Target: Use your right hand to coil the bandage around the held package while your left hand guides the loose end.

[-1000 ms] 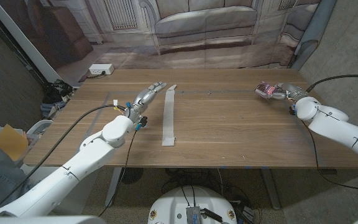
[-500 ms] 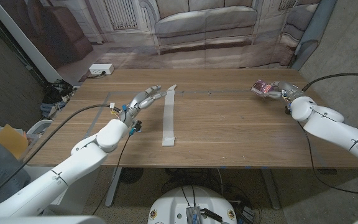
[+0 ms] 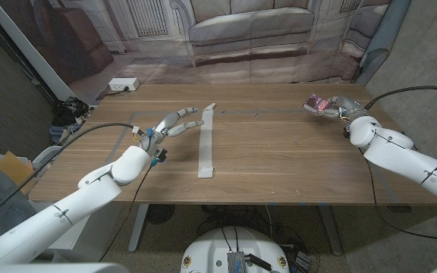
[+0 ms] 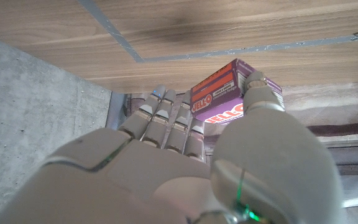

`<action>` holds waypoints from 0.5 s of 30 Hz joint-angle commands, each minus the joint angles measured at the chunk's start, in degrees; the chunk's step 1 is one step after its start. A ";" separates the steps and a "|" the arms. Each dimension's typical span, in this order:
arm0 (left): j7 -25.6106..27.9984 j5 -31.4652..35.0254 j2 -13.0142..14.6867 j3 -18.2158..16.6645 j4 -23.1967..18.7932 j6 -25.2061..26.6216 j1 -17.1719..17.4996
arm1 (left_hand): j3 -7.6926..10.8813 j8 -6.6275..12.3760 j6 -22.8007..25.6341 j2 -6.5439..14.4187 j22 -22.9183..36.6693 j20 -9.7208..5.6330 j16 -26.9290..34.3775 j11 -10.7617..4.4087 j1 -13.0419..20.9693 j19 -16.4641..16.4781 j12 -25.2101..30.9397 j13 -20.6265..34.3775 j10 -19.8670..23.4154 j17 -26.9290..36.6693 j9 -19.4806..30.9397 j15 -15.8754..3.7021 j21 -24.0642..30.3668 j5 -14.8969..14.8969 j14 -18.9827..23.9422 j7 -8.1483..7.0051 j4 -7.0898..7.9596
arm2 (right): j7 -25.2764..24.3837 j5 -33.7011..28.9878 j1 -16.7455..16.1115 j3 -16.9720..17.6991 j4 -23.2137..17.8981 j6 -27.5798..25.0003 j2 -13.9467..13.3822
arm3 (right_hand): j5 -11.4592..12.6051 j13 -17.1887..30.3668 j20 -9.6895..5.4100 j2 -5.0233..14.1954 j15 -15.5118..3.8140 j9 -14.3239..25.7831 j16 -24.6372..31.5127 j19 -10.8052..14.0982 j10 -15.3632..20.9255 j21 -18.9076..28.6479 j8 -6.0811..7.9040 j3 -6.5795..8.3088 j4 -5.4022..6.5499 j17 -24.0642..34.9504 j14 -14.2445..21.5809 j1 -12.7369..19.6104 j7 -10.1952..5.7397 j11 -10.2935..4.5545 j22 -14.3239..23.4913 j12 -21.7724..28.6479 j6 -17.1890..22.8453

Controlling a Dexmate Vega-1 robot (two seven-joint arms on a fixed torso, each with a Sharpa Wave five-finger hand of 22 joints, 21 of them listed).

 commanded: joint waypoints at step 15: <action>1.25 17.09 8.62 1.35 -2.15 -2.65 0.88 | 0.81 0.59 5.81 -0.42 -0.03 0.62 0.27 -2.31 5.02 3.55 0.13 0.36 5.76 -0.05 0.24 -4.94 0.52 0.55 4.43 -2.54 -1.38 | 0.75 -0.47 1.05 -1.33 -3.27 -3.97 -0.41 | 0.45 0.15 -2.44 3.22 -3.76 0.29 -0.23 0.34 5.53 -0.27 0.08 0.77 0.52 0.33 0.62 2.86 -3.57 -4.73 0.27 0.15 4.01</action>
